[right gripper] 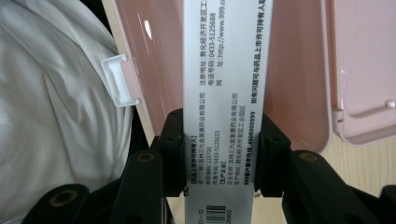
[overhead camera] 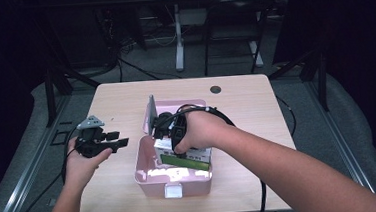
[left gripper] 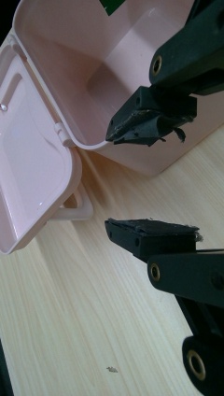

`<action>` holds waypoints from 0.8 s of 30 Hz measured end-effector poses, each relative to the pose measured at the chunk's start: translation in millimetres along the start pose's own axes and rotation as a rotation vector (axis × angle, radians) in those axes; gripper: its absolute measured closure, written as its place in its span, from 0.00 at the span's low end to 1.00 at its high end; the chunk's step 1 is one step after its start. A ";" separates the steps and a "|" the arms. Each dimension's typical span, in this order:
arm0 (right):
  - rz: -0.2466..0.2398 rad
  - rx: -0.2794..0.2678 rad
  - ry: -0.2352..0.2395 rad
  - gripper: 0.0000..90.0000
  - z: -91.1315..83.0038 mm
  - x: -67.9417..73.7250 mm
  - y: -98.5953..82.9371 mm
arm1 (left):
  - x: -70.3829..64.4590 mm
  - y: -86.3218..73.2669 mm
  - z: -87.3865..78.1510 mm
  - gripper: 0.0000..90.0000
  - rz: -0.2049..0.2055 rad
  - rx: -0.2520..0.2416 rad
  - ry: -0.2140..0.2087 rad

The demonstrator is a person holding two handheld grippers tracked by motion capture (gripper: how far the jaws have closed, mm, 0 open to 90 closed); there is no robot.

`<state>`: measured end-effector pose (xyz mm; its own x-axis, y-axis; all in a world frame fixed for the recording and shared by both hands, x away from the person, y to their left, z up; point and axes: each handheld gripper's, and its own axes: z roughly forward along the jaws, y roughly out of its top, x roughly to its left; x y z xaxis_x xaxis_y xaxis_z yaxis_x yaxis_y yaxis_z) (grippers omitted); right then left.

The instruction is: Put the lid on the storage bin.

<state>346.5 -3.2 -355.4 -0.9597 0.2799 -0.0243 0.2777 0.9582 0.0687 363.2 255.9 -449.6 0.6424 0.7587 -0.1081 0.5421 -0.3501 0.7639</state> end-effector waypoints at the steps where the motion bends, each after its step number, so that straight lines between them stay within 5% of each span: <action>1: -0.005 -0.001 0.000 0.68 0.7 0.8 0.6 | -0.1 0.0 0.0 0.56 0.001 0.000 0.000; 6: -0.060 0.005 -0.001 0.68 5.8 5.4 2.3 | 0.0 0.0 -0.1 0.56 0.000 0.000 0.001; 24: -0.138 0.048 0.003 0.68 27.7 19.8 1.9 | -0.2 -0.1 0.8 0.56 -0.001 0.007 -0.004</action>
<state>329.1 5.7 -383.4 -0.9890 0.1453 -0.0276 0.1449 0.9893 0.0168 363.5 255.3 -450.2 0.6437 0.7571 -0.1116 0.5470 -0.3531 0.7590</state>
